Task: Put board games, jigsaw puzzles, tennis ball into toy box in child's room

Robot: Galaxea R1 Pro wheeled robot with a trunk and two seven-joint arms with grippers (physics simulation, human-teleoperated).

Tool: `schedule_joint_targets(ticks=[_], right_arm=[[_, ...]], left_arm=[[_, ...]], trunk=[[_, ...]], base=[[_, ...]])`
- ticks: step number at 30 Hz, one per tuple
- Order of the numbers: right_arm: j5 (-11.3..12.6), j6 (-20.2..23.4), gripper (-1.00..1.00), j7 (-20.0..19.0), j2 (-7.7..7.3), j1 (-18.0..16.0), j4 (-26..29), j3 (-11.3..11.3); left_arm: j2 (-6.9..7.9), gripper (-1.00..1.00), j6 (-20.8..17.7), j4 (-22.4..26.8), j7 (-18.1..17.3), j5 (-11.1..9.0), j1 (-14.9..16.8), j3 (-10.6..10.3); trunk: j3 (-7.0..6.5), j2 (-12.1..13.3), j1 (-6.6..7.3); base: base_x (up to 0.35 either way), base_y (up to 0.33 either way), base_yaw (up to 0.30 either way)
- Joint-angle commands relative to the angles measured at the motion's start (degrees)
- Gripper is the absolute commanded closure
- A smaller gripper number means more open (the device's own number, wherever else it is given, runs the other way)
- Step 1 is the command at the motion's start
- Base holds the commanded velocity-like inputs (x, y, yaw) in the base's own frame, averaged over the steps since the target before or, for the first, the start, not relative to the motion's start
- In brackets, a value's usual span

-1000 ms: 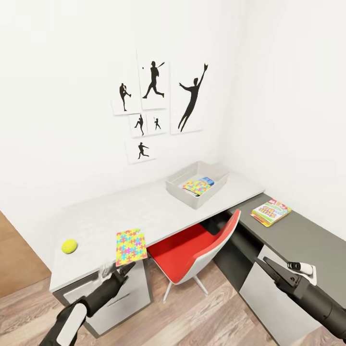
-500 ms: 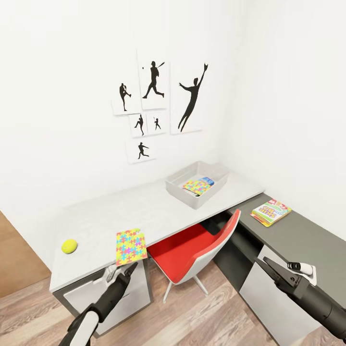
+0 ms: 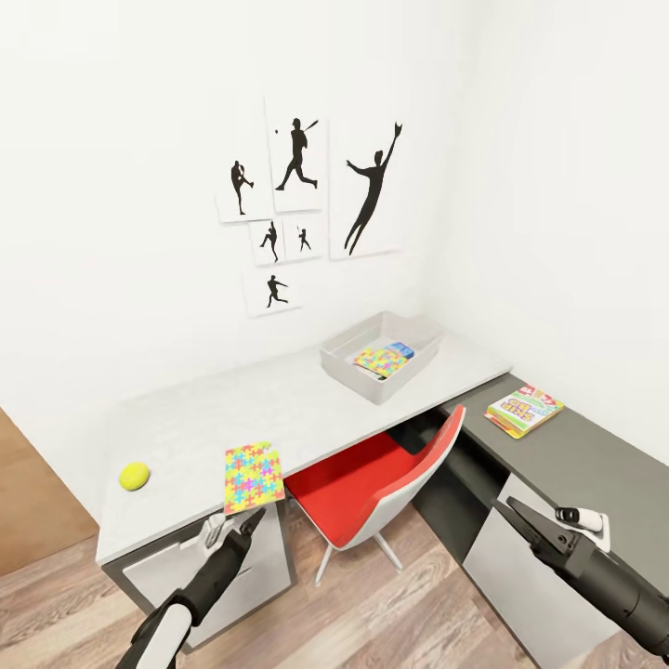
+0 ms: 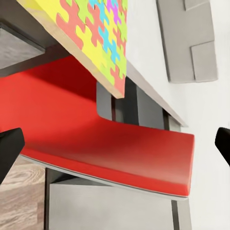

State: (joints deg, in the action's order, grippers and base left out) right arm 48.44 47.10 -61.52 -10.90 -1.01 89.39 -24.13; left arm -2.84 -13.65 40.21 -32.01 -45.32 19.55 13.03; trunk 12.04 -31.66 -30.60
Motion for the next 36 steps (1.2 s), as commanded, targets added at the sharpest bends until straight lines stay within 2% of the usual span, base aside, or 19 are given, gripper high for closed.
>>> schedule_joint_targets(ticks=[1, 6, 12, 29, 31, 36], right_arm=[[0.03, 0.32, -1.00, 0.10, 0.01, -0.04, -0.02, -0.02], [-0.45, 0.34, -1.00, 0.54, 0.05, -0.04, -0.01, -0.09], [-0.64, 0.29, -1.00, 0.68, 0.07, -0.06, 0.00, -0.07], [-1.46, 0.28, -1.00, 2.32, 0.26, -0.13, 0.00, 0.27], [-1.44, 0.27, -1.00, 2.34, 0.25, -0.13, 0.00, 0.29], [-1.41, 0.30, -1.00, 2.36, 0.20, -0.13, 0.00, 0.05]], left_arm=[[-0.04, -1.00, -0.61, -0.01, -0.23, -0.50, 0.06, 0.35], [0.01, -1.00, -0.93, -0.03, -0.31, -2.17, 0.06, 1.71], [0.17, -1.00, -1.37, 0.00, -0.49, -3.33, 0.09, 2.41], [0.48, -1.00, -2.66, 0.10, -1.14, -4.68, 0.13, 4.17], [0.49, -1.00, -2.67, 0.11, -1.23, -4.86, 0.13, 4.90], [0.56, -1.00, -2.77, 0.13, -1.57, -5.40, 0.13, 8.91]], trunk=[[0.09, -0.09, -0.02], [0.09, -0.09, -0.02], [0.09, -0.09, -0.02], [0.09, -0.09, -0.02], [0.09, -0.09, -0.02], [0.09, -0.09, -0.02]], base=[[0.000, 0.000, 0.000], [0.000, 0.000, 0.000], [0.000, 0.000, 0.000], [0.000, 0.000, 0.000], [0.000, 0.000, 0.000], [0.000, 0.000, 0.000]])
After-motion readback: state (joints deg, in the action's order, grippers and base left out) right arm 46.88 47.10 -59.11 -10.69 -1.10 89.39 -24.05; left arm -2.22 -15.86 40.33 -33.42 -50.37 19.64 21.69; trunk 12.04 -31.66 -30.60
